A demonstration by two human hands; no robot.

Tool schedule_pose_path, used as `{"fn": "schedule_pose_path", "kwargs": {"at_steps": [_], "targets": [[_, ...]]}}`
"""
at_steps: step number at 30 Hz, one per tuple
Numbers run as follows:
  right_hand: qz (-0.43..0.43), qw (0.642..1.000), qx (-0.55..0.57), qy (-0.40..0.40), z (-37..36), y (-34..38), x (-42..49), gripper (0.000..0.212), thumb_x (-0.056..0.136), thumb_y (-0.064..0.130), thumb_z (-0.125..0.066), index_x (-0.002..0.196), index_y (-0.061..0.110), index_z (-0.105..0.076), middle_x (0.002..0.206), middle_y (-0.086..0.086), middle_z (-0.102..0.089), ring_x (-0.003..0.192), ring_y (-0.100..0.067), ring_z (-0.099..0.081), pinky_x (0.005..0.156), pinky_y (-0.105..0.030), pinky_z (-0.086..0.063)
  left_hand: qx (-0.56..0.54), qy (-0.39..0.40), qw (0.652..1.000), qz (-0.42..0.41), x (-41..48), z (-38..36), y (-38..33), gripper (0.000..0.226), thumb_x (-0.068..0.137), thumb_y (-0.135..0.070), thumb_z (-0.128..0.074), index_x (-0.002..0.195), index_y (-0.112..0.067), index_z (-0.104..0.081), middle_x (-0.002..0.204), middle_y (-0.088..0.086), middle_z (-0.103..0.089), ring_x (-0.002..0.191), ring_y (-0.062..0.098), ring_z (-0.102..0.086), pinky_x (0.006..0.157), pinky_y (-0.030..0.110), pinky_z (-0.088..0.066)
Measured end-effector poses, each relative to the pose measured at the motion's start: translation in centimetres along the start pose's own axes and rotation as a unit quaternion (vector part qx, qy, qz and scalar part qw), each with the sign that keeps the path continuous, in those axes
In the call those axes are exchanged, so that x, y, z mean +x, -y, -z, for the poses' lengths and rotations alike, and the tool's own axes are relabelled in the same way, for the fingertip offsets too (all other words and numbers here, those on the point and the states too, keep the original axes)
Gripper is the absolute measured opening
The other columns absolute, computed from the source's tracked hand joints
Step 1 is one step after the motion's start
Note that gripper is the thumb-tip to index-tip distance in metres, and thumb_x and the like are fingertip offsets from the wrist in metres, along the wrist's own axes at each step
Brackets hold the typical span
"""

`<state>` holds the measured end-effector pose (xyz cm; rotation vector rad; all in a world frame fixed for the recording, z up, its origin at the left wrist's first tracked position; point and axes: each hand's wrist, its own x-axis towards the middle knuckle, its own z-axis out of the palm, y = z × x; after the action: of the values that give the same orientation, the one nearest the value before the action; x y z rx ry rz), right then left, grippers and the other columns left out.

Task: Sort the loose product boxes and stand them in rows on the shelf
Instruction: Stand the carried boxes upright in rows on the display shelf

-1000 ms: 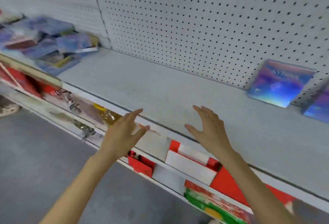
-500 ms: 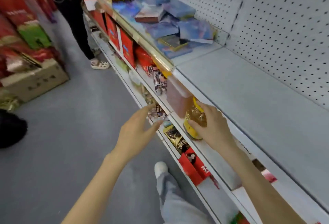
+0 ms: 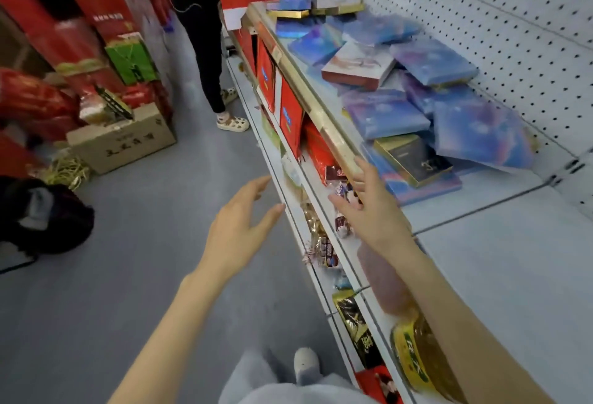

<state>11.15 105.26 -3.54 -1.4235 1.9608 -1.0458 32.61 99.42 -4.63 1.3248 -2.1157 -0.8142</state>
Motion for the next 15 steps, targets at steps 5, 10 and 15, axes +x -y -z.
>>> {"fn": "schedule_pose_path", "kwargs": {"at_steps": [5,10,15], "targets": [[0.011,0.997,-0.059,0.045,-3.4,0.5,8.9,0.065,0.089,0.050,-0.058,0.145,0.036,-0.029,0.149,0.010,-0.037,0.134,-0.011,-0.040,0.110,-0.042,-0.038,-0.057,-0.013,0.997,0.041,8.0,1.3,3.9,0.063,0.080,-0.066,-0.043,0.135,-0.036,-0.043,0.132,-0.015,-0.054,0.117,0.001,-0.052,0.100,0.031,-0.044],[-0.011,0.999,-0.033,0.042,-7.4,1.0,18.8,0.055,0.088,0.044,-0.061,0.138,0.034,-0.040,0.127,0.018,-0.040,0.125,-0.007,-0.045,0.108,-0.039,-0.039,-0.058,0.011,0.998,0.030,18.3,2.5,8.6,0.064,0.081,-0.064,-0.043,0.136,-0.032,-0.044,0.131,-0.016,-0.054,0.118,0.001,-0.051,0.098,0.027,-0.043],[-0.040,0.999,0.000,-0.004,-11.8,3.3,30.6,0.055,0.089,0.035,-0.065,0.138,0.027,-0.044,0.134,0.007,-0.048,0.116,-0.004,-0.049,0.103,-0.024,-0.041,-0.117,0.013,0.992,0.038,30.3,5.6,14.2,0.052,0.079,-0.059,-0.049,0.125,-0.036,-0.052,0.121,-0.017,-0.059,0.111,-0.003,-0.054,0.097,0.022,-0.043]]}}
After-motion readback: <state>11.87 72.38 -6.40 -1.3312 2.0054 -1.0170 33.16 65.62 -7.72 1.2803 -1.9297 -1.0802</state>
